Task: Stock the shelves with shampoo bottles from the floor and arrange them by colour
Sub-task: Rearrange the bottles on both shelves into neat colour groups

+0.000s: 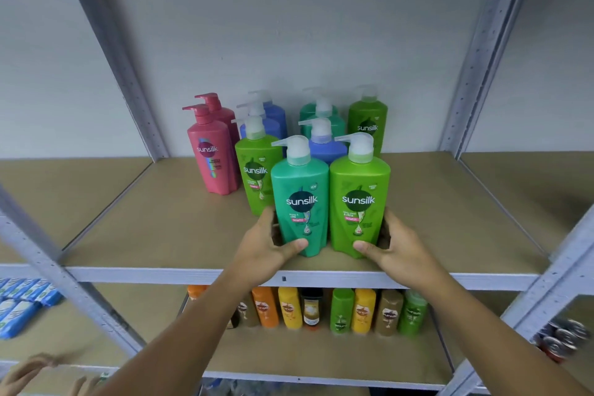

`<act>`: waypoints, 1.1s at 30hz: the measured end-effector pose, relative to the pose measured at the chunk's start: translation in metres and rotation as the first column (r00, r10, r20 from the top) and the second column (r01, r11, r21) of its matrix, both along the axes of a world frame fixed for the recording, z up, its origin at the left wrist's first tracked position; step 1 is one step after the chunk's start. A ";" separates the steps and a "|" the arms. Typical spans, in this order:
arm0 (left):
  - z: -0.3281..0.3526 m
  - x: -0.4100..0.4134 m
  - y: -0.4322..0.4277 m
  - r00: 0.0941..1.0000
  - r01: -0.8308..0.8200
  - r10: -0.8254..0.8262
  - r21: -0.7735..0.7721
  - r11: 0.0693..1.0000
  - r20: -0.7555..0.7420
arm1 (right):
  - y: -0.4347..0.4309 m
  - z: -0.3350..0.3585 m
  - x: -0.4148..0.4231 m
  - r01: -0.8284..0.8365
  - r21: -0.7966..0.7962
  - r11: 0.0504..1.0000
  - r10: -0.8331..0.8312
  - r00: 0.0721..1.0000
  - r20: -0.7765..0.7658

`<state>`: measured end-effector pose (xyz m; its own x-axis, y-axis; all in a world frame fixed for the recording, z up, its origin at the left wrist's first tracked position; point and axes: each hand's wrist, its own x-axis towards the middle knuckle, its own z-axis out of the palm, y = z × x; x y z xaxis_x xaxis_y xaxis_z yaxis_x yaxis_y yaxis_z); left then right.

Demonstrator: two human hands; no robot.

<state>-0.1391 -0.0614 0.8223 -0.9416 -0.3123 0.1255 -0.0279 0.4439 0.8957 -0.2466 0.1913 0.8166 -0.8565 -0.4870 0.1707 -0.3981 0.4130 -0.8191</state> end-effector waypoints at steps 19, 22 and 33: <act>0.000 -0.005 0.048 0.997 -0.061 0.061 -0.005 0.998 0.051 | 0.020 -0.001 -0.023 -0.021 -0.064 0.998 0.024 0.999 0.042; 0.000 -0.011 0.060 0.996 -0.073 0.076 -0.059 0.996 0.047 | 0.019 -0.002 -0.034 -0.009 -0.078 0.997 0.013 0.999 0.047; -0.014 -0.042 0.106 0.987 -0.164 0.161 -0.135 0.977 -0.027 | 0.019 -0.004 -0.087 0.017 -0.098 0.995 -0.012 0.999 0.048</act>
